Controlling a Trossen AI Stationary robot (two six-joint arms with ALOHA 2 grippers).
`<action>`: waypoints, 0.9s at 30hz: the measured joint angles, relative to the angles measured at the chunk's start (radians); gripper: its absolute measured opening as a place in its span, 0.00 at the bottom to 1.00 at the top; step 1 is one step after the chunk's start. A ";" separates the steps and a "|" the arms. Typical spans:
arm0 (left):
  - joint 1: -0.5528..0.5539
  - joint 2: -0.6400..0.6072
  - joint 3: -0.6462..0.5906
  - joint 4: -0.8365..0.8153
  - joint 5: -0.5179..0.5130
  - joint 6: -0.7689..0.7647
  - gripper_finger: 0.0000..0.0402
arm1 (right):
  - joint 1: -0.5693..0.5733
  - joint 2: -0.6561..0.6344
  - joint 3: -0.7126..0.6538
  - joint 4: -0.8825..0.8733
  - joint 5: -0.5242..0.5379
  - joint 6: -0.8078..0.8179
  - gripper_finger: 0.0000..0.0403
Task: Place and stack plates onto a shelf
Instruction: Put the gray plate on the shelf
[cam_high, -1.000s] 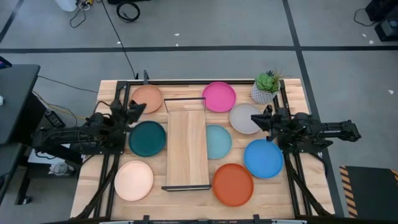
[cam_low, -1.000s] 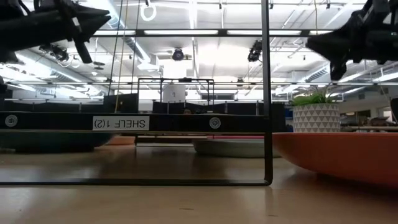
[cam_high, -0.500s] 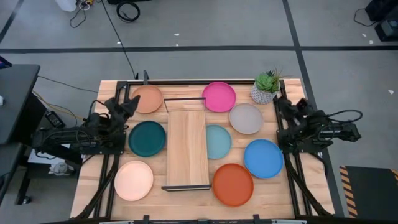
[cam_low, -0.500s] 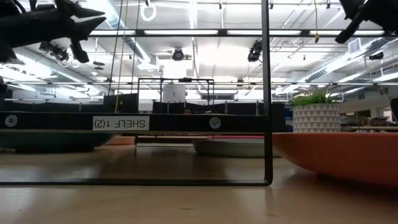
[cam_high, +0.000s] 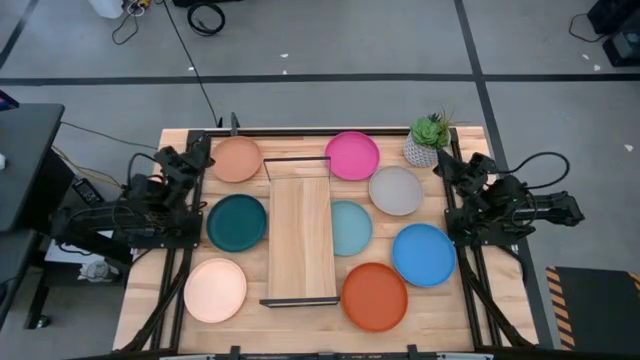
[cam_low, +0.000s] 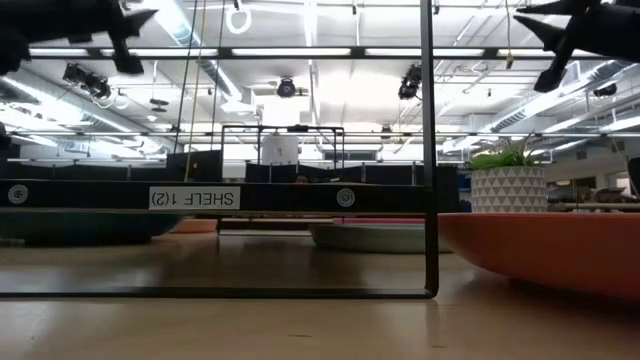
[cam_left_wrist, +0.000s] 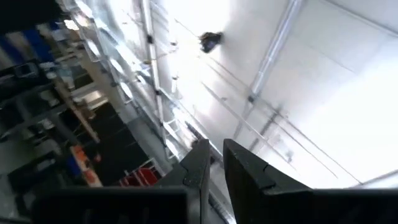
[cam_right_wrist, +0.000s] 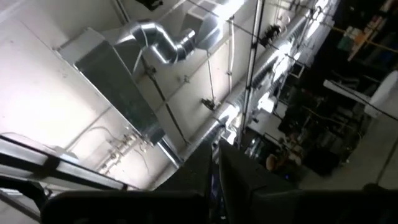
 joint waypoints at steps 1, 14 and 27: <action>0.000 0.004 0.025 -0.021 0.012 0.014 0.13 | 0.000 0.007 0.000 0.021 -0.001 -0.020 0.08; 0.000 0.050 0.373 -0.730 0.055 0.075 0.13 | 0.000 0.201 0.294 -0.493 -0.062 -0.069 0.05; 0.000 0.101 0.445 -0.844 0.133 0.075 0.13 | 0.000 0.537 0.733 -1.295 -0.065 -0.109 0.06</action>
